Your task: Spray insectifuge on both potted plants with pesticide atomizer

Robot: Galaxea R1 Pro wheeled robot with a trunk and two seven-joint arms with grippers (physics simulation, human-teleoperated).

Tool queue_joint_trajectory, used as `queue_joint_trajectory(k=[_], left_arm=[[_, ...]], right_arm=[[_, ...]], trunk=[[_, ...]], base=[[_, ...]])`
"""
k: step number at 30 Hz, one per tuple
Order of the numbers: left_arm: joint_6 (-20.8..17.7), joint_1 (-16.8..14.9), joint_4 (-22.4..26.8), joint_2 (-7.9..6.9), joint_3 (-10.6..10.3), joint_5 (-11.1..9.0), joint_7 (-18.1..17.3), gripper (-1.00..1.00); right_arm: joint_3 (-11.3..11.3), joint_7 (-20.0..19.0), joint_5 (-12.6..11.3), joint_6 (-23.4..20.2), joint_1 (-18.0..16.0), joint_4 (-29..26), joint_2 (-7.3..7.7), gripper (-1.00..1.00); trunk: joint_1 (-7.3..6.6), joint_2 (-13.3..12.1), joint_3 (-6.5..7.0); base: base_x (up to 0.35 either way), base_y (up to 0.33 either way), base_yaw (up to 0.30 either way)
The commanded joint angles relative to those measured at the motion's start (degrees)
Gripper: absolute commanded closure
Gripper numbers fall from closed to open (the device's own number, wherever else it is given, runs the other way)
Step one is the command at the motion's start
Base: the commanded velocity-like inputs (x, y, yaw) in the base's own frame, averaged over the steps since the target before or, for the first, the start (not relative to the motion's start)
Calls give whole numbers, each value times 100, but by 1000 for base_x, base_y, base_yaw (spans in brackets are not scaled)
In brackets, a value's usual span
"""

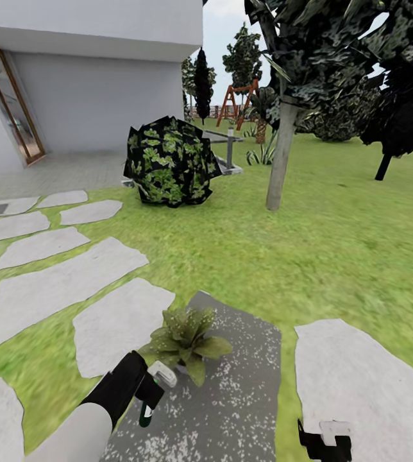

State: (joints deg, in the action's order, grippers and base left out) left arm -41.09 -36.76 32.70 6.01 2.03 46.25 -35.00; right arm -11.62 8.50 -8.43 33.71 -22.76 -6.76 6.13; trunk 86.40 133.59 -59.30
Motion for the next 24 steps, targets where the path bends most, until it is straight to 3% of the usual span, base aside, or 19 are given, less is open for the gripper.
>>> queue_joint_trajectory(k=[1,12,24], left_arm=[[-13,-3,8,6,20,59,-51,100],[-19,2,-81,5,6,80,-59,100],[-25,2,-92,5,-9,91,-86,100]], right_arm=[[-51,14,-54,13,-1,-1,2,-100],[-51,16,-54,13,-1,-1,2,-100],[-51,14,-54,13,-1,-1,2,-100]], trunk=[[1,2,-5],[1,2,-5],[1,2,-5]], base=[[156,-193,206],[167,-188,33],[16,-12,209]])
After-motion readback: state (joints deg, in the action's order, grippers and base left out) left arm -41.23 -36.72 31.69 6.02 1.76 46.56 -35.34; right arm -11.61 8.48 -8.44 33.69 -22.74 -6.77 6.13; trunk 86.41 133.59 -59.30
